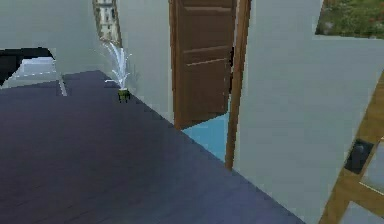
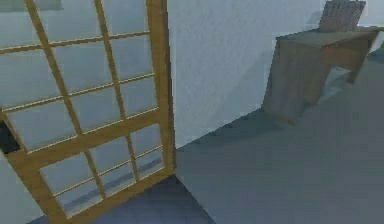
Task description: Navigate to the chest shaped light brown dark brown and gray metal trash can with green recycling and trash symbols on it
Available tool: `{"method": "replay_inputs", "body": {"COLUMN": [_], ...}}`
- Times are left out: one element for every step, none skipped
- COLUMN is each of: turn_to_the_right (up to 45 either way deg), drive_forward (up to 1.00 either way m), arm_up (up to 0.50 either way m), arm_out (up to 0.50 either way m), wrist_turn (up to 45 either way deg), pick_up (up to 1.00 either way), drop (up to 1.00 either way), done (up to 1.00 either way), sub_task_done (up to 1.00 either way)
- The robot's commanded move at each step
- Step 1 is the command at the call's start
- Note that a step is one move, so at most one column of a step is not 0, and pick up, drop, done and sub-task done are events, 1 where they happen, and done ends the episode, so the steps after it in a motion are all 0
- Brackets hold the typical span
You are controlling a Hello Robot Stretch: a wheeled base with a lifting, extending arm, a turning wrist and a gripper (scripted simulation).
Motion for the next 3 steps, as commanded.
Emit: {"method": "replay_inputs", "body": {"turn_to_the_right": [0.0, 0.0, 33.0], "drive_forward": [1.00, 0.85, 0.00], "arm_up": [0.00, 0.00, 0.00], "arm_out": [0.00, 0.00, 0.00], "wrist_turn": [0.0, 0.0, 0.0], "pick_up": [0.00, 0.00, 0.00], "drop": [0.00, 0.00, 0.00], "done": [0.00, 0.00, 0.00], "sub_task_done": [0.00, 0.00, 0.00]}}
